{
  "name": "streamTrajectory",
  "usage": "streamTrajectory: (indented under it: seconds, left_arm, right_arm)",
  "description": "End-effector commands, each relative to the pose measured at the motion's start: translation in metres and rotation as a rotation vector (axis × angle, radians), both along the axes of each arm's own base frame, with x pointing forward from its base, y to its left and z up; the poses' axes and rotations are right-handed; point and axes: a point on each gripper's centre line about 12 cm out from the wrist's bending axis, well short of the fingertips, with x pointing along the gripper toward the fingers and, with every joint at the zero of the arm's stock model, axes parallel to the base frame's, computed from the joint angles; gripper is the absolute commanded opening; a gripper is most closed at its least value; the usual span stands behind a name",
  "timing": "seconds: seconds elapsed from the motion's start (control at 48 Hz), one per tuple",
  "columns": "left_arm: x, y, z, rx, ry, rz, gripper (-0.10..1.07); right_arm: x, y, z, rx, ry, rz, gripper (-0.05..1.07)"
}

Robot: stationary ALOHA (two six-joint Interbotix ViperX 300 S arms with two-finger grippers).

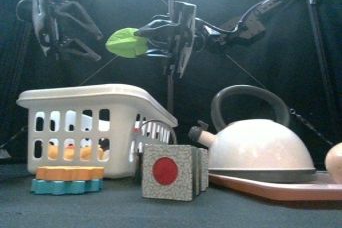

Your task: Put starfruit next to pan

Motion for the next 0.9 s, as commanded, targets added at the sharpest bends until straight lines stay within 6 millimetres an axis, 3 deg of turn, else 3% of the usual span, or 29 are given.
streamTrajectory:
  seconds: [0.0,0.208,0.5,0.688,0.875]
  left_arm:
    - [0.002,0.001,0.007,0.021,-0.019,-0.008,0.87]
    - [0.008,0.004,0.008,0.16,-0.041,-0.076,0.87]
    - [0.017,0.034,0.0,0.251,-0.035,-0.057,0.87]
    - [0.015,0.05,0.004,0.289,-0.089,-0.053,0.87]
    - [0.014,0.042,0.005,0.38,-0.151,-0.149,0.87]
  right_arm:
    - [-0.01,-0.003,0.026,-0.013,-0.053,-0.014,0.63]
    - [-0.035,-0.014,0.024,-0.007,-0.031,-0.08,0.63]
    - [-0.077,-0.062,0.021,0.001,-0.015,-0.362,0.64]
    - [-0.099,-0.1,0.005,-0.017,0.038,-0.586,0.64]
    - [-0.109,-0.126,-0.017,-0.046,0.11,-0.764,0.65]
